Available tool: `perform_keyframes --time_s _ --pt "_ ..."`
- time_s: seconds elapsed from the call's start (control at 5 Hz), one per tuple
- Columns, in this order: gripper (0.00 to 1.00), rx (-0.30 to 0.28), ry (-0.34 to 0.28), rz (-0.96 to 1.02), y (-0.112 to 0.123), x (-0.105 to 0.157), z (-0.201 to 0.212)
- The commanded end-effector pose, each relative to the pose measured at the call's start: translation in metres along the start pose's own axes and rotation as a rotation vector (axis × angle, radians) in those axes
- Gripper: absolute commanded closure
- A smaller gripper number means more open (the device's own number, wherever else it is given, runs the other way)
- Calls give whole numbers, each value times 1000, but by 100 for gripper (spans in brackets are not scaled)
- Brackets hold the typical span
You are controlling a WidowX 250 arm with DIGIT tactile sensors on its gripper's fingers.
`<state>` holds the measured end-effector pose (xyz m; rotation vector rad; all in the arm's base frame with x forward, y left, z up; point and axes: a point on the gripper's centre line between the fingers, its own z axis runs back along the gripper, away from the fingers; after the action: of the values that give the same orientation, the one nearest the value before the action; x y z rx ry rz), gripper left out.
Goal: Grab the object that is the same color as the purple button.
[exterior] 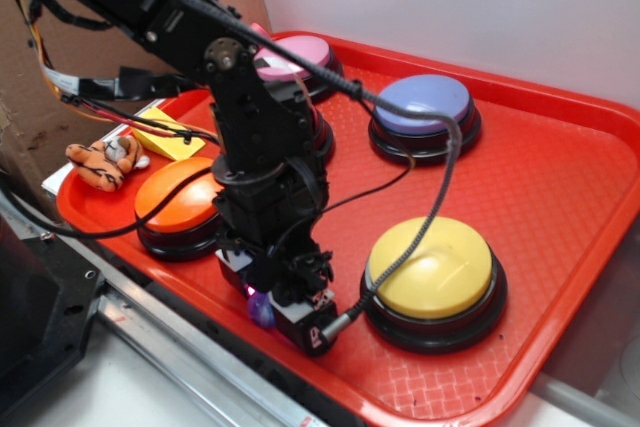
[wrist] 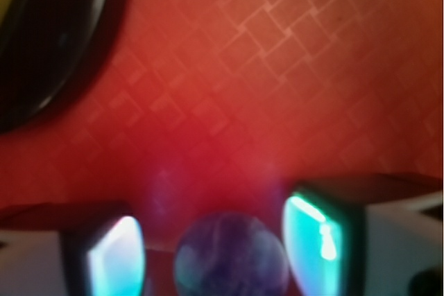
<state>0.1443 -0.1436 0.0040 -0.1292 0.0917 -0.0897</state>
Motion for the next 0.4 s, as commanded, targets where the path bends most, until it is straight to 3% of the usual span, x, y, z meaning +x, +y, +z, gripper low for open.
perform_keyframes --time_s 0.0,0.2 --pt "100 14 -50 28 -4 0 24" --pt "100 36 -93 80 7 13 62"
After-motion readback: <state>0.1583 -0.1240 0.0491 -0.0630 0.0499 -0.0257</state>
